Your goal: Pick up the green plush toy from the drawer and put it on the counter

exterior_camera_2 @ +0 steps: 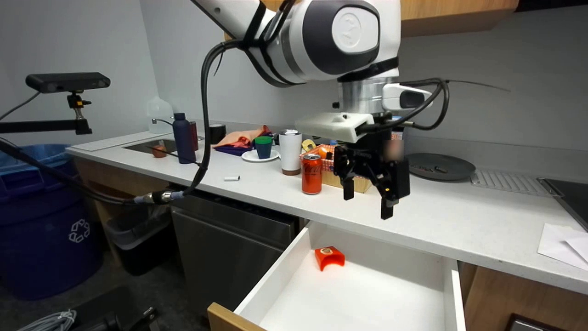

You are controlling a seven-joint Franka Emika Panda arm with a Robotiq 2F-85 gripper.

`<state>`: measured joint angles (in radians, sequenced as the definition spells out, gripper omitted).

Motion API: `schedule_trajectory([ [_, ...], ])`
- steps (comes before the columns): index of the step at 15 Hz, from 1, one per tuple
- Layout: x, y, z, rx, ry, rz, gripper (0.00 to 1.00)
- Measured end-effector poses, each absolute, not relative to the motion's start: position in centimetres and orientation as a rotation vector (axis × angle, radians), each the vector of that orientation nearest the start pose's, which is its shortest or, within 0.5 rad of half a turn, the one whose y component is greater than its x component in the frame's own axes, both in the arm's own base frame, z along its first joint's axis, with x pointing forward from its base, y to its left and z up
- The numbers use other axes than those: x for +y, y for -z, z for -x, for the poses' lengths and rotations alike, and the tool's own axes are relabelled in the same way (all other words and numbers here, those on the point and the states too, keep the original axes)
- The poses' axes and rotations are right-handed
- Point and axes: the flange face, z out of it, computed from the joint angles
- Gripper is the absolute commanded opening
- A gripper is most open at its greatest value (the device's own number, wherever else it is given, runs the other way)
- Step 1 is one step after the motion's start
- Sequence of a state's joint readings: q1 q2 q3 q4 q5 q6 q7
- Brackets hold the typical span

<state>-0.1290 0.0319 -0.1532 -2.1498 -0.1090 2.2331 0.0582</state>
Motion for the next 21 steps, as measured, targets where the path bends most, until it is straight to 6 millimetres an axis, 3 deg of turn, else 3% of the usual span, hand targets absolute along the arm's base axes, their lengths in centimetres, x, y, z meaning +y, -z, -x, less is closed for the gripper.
schedule_trajectory([
  [4, -17.0, -38.0, -49.0, 0.533, 0.013, 3.162, 1.0],
  [10, -16.8, -38.1, -48.8, 0.532, 0.015, 3.159, 1.0],
  [14, -17.2, -37.8, -48.6, 0.619, -0.002, 3.148, 1.0],
  [17, -19.1, -37.5, -47.7, 0.759, -0.031, 3.135, 1.0],
  [21, -23.5, -36.8, -45.1, 0.968, -0.123, 3.094, 1.0],
])
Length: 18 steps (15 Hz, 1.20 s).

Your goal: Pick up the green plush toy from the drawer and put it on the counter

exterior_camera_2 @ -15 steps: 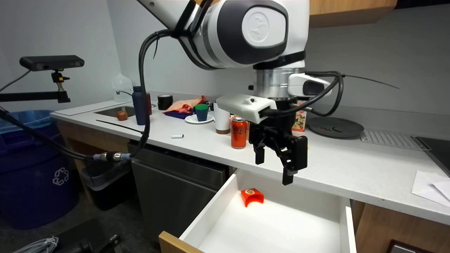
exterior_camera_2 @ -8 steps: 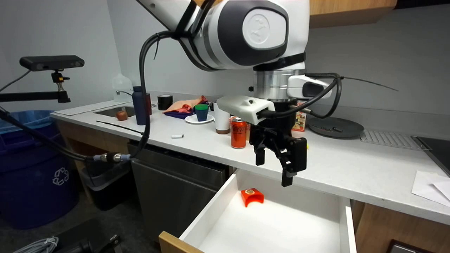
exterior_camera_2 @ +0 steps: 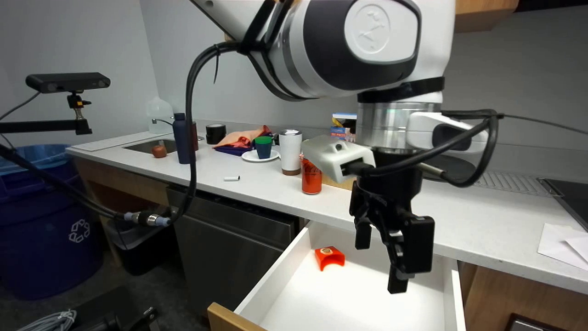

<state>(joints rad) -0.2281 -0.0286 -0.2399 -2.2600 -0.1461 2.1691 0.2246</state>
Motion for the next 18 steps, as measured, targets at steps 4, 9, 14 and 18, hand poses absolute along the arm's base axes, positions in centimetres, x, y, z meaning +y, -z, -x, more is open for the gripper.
schedule_trajectory([
  [4, -27.8, -34.3, -42.2, 1.16, -0.268, 3.033, 1.0],
  [9, -30.2, -29.9, -40.0, 1.32, -0.476, 2.949, 1.0],
  [14, -31.5, -26.8, -39.0, 1.495, -0.599, 2.873, 1.0],
  [18, -32.5, -24.6, -37.9, 1.609, -0.728, 2.807, 1.0],
])
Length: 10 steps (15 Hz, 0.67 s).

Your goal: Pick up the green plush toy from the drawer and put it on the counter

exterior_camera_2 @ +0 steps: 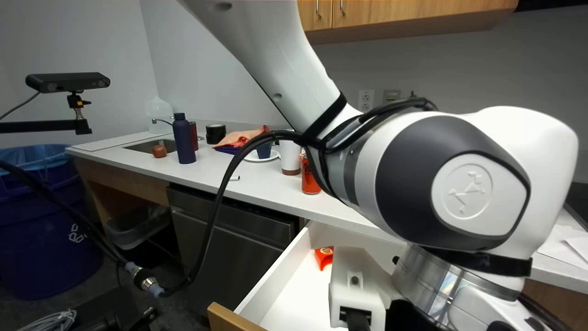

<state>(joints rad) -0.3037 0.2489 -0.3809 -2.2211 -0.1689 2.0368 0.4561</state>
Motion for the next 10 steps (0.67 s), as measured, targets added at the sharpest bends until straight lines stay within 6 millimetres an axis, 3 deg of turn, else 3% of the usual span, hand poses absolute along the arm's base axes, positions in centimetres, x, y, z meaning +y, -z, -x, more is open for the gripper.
schedule_trajectory([
  [4, -33.2, -22.8, -37.8, 1.67, -0.81, 2.778, 1.0],
  [10, -33.7, -21.3, -40.8, 1.67, -0.809, 2.796, 1.0],
])
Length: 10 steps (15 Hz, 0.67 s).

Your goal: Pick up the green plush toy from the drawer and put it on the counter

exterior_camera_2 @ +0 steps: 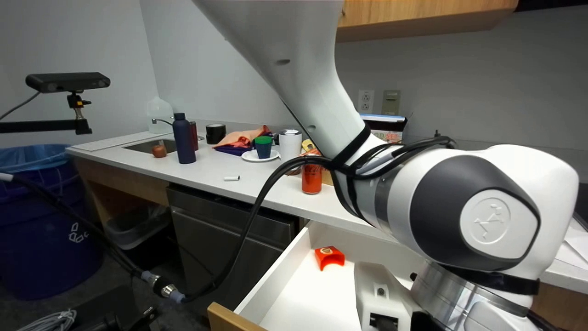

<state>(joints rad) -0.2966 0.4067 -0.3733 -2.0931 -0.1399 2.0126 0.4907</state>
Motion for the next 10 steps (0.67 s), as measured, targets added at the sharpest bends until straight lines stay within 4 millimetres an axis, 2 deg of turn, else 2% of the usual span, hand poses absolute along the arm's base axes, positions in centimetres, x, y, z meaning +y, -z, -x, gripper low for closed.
schedule_trajectory([
  [6, -32.8, -20.6, -44.4, 1.642, -0.803, 2.782, 1.0],
  [10, -30.5, -20.3, -48.3, 1.582, -0.72, 2.775, 1.0],
])
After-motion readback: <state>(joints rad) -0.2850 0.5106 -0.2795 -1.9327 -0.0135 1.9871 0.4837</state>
